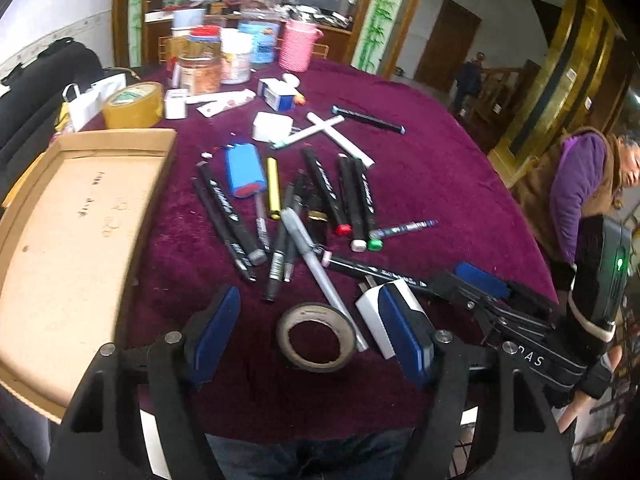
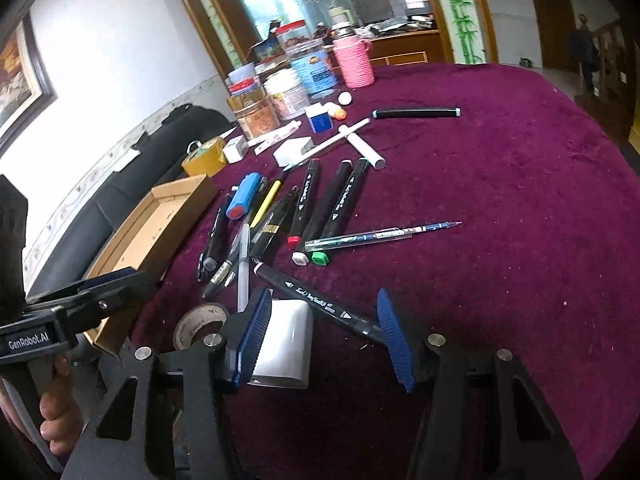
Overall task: Organize rigid objects
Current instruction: 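Grasp the tape roll with the left tool while the right tool grasps the white charger block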
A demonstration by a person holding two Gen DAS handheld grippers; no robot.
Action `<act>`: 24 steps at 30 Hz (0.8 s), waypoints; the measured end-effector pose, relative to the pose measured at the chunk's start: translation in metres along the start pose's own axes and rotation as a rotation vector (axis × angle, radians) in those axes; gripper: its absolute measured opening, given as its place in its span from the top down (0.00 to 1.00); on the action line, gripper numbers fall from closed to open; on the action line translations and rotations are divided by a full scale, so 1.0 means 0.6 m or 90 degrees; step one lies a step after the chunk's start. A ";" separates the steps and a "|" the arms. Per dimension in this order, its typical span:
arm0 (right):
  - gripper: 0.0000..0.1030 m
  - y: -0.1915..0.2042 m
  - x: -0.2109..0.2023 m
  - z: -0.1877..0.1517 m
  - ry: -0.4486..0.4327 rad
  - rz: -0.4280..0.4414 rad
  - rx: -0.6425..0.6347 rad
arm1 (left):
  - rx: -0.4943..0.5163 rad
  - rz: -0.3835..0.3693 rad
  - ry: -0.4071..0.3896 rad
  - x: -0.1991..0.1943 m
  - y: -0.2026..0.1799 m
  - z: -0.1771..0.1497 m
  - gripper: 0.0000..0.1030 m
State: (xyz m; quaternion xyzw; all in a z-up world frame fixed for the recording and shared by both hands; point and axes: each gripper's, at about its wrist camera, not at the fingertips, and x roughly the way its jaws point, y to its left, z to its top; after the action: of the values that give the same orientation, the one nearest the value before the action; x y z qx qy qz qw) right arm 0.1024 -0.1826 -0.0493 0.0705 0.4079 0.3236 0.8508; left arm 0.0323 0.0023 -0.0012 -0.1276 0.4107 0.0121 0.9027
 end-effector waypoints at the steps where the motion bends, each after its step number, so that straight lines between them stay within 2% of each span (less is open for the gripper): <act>1: 0.56 -0.003 0.004 0.001 0.010 0.007 0.000 | -0.002 -0.003 0.014 0.008 -0.004 -0.002 0.38; 2: 0.58 -0.004 0.007 0.002 0.019 0.015 0.002 | -0.004 -0.004 0.022 0.012 -0.005 -0.003 0.43; 5: 0.60 -0.009 0.013 0.004 0.044 0.060 0.011 | -0.019 -0.016 0.045 0.012 0.001 -0.006 0.43; 8: 0.59 -0.008 0.008 -0.006 0.050 0.070 0.018 | -0.010 -0.013 0.054 -0.001 0.007 -0.020 0.43; 12: 0.56 0.006 0.005 -0.030 0.061 0.068 0.030 | 0.029 0.013 0.087 0.013 -0.002 -0.037 0.43; 13: 0.52 0.014 0.008 -0.035 0.061 0.060 0.029 | 0.026 0.018 0.092 0.019 0.000 -0.034 0.43; 18: 0.52 0.055 0.026 -0.041 0.065 0.004 -0.010 | 0.021 0.047 0.130 0.045 0.016 -0.012 0.44; 19: 0.52 0.061 0.033 -0.042 0.072 -0.012 -0.017 | 0.027 0.051 0.144 0.052 0.016 -0.011 0.47; 21: 0.52 0.070 0.046 -0.045 0.084 -0.031 -0.026 | 0.040 0.061 0.160 0.062 0.015 -0.014 0.61; 24: 0.52 0.073 0.052 -0.050 0.086 -0.047 -0.030 | 0.049 0.068 0.174 0.076 0.016 -0.021 0.78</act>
State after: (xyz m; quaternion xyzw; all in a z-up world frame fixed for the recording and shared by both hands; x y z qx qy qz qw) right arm 0.0728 -0.1338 -0.0721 0.0134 0.4588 0.3054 0.8343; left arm 0.0519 0.0049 -0.0452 -0.0710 0.5365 0.0270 0.8405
